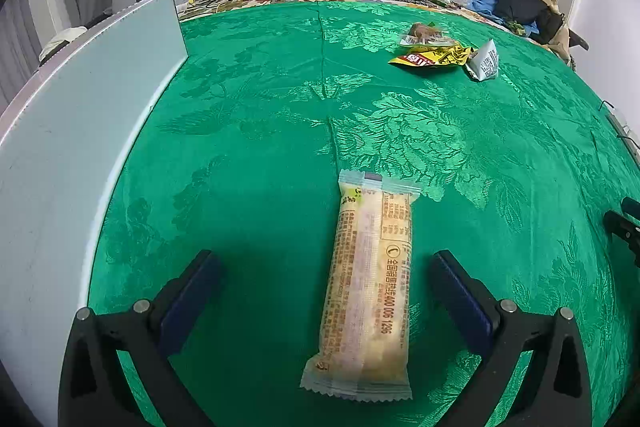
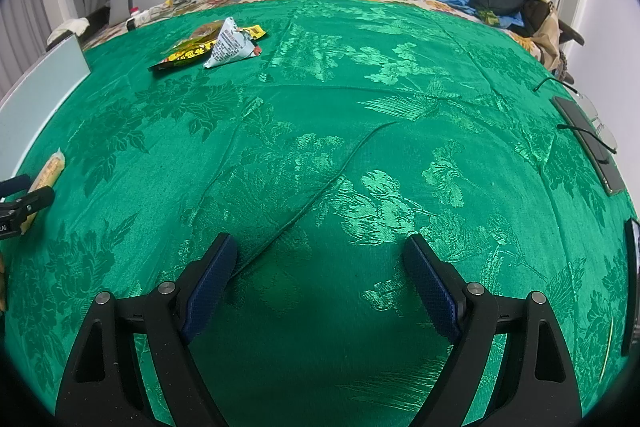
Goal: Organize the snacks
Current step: 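Set the snack bar down on the bedspread and open the left tool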
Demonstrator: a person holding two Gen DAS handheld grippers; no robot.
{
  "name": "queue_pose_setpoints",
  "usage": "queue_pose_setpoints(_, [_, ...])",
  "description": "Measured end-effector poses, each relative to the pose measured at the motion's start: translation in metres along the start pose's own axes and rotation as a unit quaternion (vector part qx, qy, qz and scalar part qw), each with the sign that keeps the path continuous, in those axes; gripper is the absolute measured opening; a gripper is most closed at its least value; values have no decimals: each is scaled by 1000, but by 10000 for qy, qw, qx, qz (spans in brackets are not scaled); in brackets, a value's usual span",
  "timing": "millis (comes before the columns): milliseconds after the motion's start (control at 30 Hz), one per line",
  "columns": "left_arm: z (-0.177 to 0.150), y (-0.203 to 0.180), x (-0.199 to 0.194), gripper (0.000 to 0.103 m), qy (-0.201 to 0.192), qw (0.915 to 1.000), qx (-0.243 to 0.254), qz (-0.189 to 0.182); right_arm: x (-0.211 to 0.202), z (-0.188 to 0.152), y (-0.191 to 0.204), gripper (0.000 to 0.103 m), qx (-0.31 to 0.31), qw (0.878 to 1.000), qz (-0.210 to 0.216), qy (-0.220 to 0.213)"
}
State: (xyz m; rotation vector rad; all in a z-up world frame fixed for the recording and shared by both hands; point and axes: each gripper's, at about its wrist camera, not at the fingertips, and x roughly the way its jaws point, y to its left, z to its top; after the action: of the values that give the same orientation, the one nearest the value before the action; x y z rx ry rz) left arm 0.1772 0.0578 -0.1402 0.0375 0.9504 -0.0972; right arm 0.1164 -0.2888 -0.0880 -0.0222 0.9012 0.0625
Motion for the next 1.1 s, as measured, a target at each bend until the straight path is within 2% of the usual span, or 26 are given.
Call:
queue_pose_setpoints(833, [0,0,0,103,-2,10000,0,-2,1,1,-1,90,-10,10000,22,41])
queue_pose_setpoints(1000, [0,0,1,103,-2,10000,0,-2,5,6,0,90,14,9997,15,249])
queue_pose_setpoints(1100, [0,0,1,103,-1,10000,0,-3,9,15,3,90,-16,9985,56,546])
